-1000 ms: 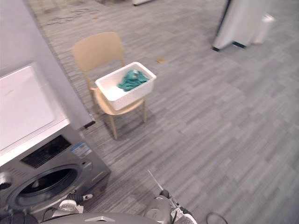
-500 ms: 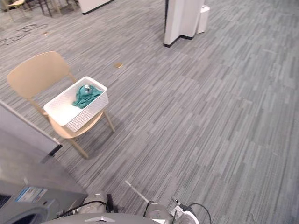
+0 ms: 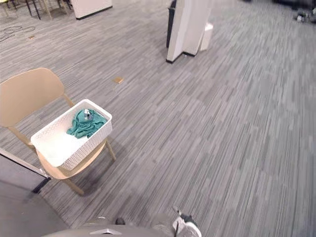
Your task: Pick up the laundry basket with both hands and put the clothes into the washing machine.
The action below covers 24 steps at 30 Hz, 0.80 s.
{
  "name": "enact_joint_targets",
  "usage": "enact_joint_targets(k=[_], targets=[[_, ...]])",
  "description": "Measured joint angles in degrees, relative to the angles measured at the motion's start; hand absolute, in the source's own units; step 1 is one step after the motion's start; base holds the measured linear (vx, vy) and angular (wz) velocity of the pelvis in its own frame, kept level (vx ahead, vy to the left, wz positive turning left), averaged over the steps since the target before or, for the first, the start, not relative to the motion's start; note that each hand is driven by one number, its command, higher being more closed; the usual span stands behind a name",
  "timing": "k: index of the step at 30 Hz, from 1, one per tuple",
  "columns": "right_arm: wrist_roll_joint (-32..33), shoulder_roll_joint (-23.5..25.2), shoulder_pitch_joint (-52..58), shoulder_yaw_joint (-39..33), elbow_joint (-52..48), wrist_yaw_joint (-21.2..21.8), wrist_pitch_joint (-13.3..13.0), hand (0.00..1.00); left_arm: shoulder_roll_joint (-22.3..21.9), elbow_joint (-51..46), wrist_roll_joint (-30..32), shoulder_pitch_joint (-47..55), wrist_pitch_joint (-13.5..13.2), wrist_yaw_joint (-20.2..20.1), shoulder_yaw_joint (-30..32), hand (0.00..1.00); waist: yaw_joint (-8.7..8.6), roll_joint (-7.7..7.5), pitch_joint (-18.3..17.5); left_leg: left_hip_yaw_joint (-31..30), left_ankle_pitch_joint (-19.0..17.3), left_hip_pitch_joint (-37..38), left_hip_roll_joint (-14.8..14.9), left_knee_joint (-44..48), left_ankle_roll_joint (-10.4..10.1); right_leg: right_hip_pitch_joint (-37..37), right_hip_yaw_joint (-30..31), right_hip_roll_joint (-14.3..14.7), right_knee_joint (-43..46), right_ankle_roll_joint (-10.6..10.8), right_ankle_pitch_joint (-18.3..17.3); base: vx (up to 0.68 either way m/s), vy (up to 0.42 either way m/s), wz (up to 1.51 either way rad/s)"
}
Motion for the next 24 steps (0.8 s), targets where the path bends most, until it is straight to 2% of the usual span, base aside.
enact_joint_targets(k=[2, 3, 4, 5, 6, 8, 9, 10, 11, 12, 13, 15, 16, 17, 19, 20, 21, 22, 23, 24], targets=[[0.02, 0.0, 4.04, -0.8, 0.64, -0.25, 0.96, 0.0, 0.63, -0.08, -0.62, -0.97, -0.2, 0.4, -0.72, 0.0, -0.88, -0.64, -0.03, -4.85, -0.03, 2.93, 0.3, -1.28, -0.01, -4.62, -0.74, 0.45, 4.63, -0.9, -0.61, 0.31, -0.086, 1.46], [0.02, -0.07, 5.47, -0.87, 0.39, -0.32, 0.97, 0.0, 0.33, -0.37, -0.54, -1.79, -0.31, 0.38, -0.25, 0.0, -1.0, -0.52, -0.04, -7.25, 0.01, 4.19, 0.43, -2.23, -0.09, -8.39, -0.96, -0.88, 2.63, -2.61, -1.55, 0.31, -0.102, 1.27], [0.04, 0.26, 5.92, -1.42, 0.4, -0.32, 1.02, 0.0, -0.29, -0.45, -0.51, -2.31, -0.21, 0.37, 1.39, 0.0, -1.22, -0.18, 0.08, -9.49, -0.3, 4.94, 0.94, -2.65, -0.66, -10.72, -0.87, -2.35, -4.06, -3.04, -1.81, 0.37, -0.131, 1.04], [0.07, 0.56, 6.02, -1.99, 0.39, -0.3, 1.05, 0.0, -0.67, -0.46, -0.48, -2.43, -0.22, 0.36, 2.1, 0.0, -1.19, 0.11, 0.05, -10.52, -0.52, 5.23, 1.36, -2.76, -1.05, -10.92, -0.47, -2.49, -8.83, -3.14, -1.83, 0.3, -0.132, 1.03], [0.17, 1.54, 6.68, -2.93, 0.37, -0.2, 1.14, 0.0, -1.18, -0.47, -0.16, -2.79, -0.26, 0.19, 3.49, 0.0, -1.25, 0.63, -0.01, -13.06, -1.07, 5.73, 2.55, -2.7, -2.2, -9.74, 1.38, -2.04, -21.28, -3.14, -1.73, 0.3, -0.206, 0.96], [0.87, 2.19, 6.7, -3.41, 0.36, -0.22, 1.16, 0.0, -1.26, -0.83, 1.66, -3.1, -0.35, -0.46, 3.56, 0.0, -1.31, 0.63, -0.18, -17.27, -2.18, 5.98, 3.97, -2.2, -4.18, -5.93, 6.66, -1.23, -37.73, -2.96, 0.42, 0.34, -0.362, 1.26], [1.25, 2.36, 7.04, -3.37, 0.44, -0.24, 1.18, 0.0, -1.72, -1.97, 2.39, -3.03, -0.41, -0.65, 4.46, 0.0, -1.19, 0.37, -0.91, -19.88, -3.13, 5.77, 5.08, -2.06, -5.73, -3.01, 9.19, -1.06, -46.24, -2.34, 3.68, 0.39, -0.511, 1.44], [1.49, 2.8, 7.44, -3.42, 0.54, -0.33, 1.2, 0.0, -2.13, -3.05, 3.5, -2.77, -0.38, -0.94, 6.0, 0.0, -0.92, -0.38, -1.84, -22.3, -4.43, 5.6, 6.27, -1.85, -7.6, -1.13, 7.88, -1.57, -48.55, -1.08, 5.32, 0.33, -0.476, 1.29], [2.07, 3.17, 7.74, -3.37, 0.63, -0.32, 1.19, 0.0, -2.08, -3.62, 4.01, -2.46, -0.37, -1.03, 6.72, 0.0, -0.94, -1.16, -2.46, -23.32, -5.08, 5.47, 6.65, -1.62, -8.57, -0.01, 5.72, -2.17, -49.21, 0.22, 5.48, 0.25, -0.437, 0.96], [3.04, 2.12, 7.39, -3.48, 0.9, -0.28, 1.18, 0.0, -3.02, -3.5, 4.58, -2.66, -0.22, -1.11, 7.83, 0.0, -0.94, 0.63, -2.93, -24.04, -6.42, 5.44, 9.54, -0.61, -9.66, 0.68, 1.59, -0.89, -47.85, 2.33, 4.08, 0.26, -0.507, 0.87], [3.11, 0.77, 6.53, -2.87, 0.25, -0.31, 0.84, 0.0, -4.39, -3.43, 4.74, -1.74, -0.18, -1.51, 8.65, 0.0, -0.97, 2.76, -3.97, -21.86, -5.6, 4.46, 12.34, 1.26, -10.13, 1.1, -1.61, 0.77, -46.41, 0.75, 1.76, 0.3, -0.567, 0.97], [3.33, -0.16, 5.11, -2.45, 0.28, -0.27, 0.84, 0.0, -5.29, -3.52, 4.64, -1.64, -0.32, -1.69, 9.15, 0.0, -1.04, 3.66, -4.24, -20.13, -3.55, 1.85, 14.73, 6.74, -10.93, 3.06, -5.04, 1.86, -44.47, -0.58, -1.0, 0.26, -0.472, 0.99], [3.34, -0.84, 3.68, -1.66, 0.18, -0.24, 0.63, 0.0, -5.54, -3.66, 3.55, -1.88, -0.44, -1.71, 9.37, 0.0, -1.23, 4.53, -3.81, -20.06, -2.12, -2.42, 15.85, 15.91, -10.7, 6.02, -8.46, 2.15, -44.5, -1.59, -2.25, 0.15, -0.378, 1.17], [3.58, -1.61, 3.38, 0.08, -0.54, -0.28, 0.54, 0.0, -5.84, -4.63, 2.45, -1.98, -0.43, -1.65, 9.53, 0.0, -1.07, 4.71, -3.52, -19.34, 1.87, -7.66, 16.69, 25.82, -9.97, 8.77, -11.32, 2.22, -44.95, -2.53, -3.16, 0.12, -0.355, 1.09], [3.6, -1.61, 3.05, 1.52, -3.0, -0.32, 0.3, 0.0, -5.99, -5.55, 1.62, -1.39, -0.62, -1.52, 9.4, 0.0, 0.24, 4.58, -3.35, -16.57, 7.53, -12.73, 18.3, 34.61, -10.21, 11.35, -13.38, 2.34, -46.08, -3.63, -3.89, 0.07, -0.24, 0.55], [3.64, -1.6, 2.15, 1.63, -5.38, -0.48, 0.09, 0.0, -5.75, -5.8, 1.5, -0.6, -0.63, -1.33, 8.3, 0.0, 0.67, 4.55, -3.36, -11.29, 8.78, -16.4, 18.94, 36.83, -9.49, 13.17, -15.37, 2.29, -47.87, -3.91, -3.91, 0.09, -0.189, 0.48], [3.73, -1.61, 1.86, 1.53, -6.37, -0.59, 0.09, 0.0, -5.52, -5.8, 1.36, -0.33, -0.62, -1.34, 7.57, 0.0, 0.63, 4.59, -3.34, -8.33, 9.64, -17.54, 19.16, 35.91, -9.08, 13.83, -16.43, 2.23, -48.82, -3.82, -3.96, 0.11, -0.157, 0.7], [4.63, -1.45, 1.14, 0.87, -6.83, -0.77, -0.21, 0.0, -5.01, -5.76, 1.06, 0.08, -0.59, -1.39, 6.6, 0.0, 0.7, 4.08, -3.39, -2.09, 10.19, -18.0, 20.16, 33.81, -7.44, 14.81, -18.32, 1.79, -50.57, -3.79, -3.9, 0.08, -0.06, 0.62], [4.82, -1.23, 0.85, 0.67, -6.88, -1.0, -0.18, 0.0, -4.78, -5.73, 0.99, 0.31, -0.56, -1.37, 6.63, 0.0, 0.73, 3.49, -3.42, 0.39, 10.13, -17.63, 20.46, 32.19, -7.32, 15.31, -18.88, 1.39, -51.38, -3.68, -3.74, 0.12, -0.042, 0.79], [5.01, -0.9, 0.39, 0.34, -7.59, -1.17, -0.16, 0.0, -4.53, -5.39, 1.05, 0.75, -0.19, -1.36, 6.77, 0.0, 0.76, 2.85, -3.21, 4.84, 8.18, -15.83, 20.43, 27.28, -7.71, 16.31, -20.32, 0.59, -53.12, -3.47, -3.16, 0.16, 0.02, 0.78]])
